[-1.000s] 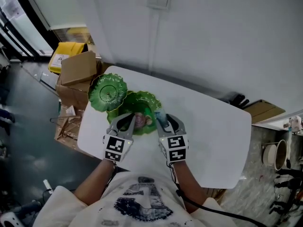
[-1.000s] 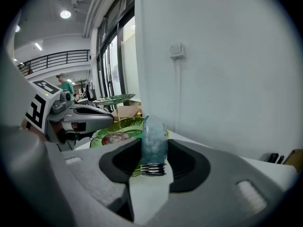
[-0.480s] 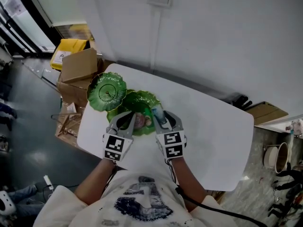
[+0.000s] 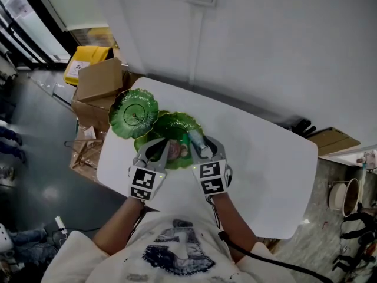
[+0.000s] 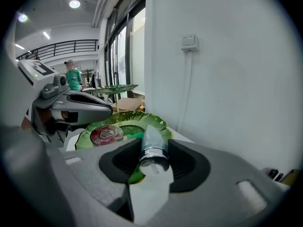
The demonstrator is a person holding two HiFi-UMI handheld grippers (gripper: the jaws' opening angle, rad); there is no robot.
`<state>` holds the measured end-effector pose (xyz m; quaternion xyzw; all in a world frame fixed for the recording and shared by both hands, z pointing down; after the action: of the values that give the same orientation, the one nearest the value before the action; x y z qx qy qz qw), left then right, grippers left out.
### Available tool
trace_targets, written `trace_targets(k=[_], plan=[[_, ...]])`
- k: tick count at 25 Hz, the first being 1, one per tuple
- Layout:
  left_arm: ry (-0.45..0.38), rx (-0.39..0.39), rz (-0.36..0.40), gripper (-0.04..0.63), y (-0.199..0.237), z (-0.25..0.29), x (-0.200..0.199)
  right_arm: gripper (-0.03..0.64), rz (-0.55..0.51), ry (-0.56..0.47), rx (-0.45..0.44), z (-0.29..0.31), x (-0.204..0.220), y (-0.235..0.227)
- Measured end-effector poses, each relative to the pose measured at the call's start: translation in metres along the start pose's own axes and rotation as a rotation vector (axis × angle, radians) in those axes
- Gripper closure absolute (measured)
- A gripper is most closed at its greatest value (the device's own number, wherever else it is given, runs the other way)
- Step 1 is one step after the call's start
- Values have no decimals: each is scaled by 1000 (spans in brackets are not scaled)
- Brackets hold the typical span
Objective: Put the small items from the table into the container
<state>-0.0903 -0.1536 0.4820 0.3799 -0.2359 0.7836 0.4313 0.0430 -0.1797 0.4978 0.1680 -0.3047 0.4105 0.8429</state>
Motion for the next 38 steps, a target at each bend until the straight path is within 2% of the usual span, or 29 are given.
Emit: trace_targets(k=[15, 28, 38], plan=[[-3, -9, -11, 606, 8, -6, 4, 445, 2, -36, -6, 0, -9, 8], [-13, -22, 7, 606, 1, -29, 8, 445, 55, -91, 19, -28, 1, 13], [-44, 28, 44, 606, -14, -55, 14, 446, 183, -187, 62, -66, 27, 24]])
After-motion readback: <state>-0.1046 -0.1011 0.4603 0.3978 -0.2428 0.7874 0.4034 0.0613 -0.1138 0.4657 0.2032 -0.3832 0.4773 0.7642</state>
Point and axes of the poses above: the fingertips, and each gripper's own axes: z forward along the fingers, y to its left, x out of its underside, the point moved 5 cm from there along -z, backward along the fingers, and after that the axes turned 14 degrees about y, right-handed, at the moved point
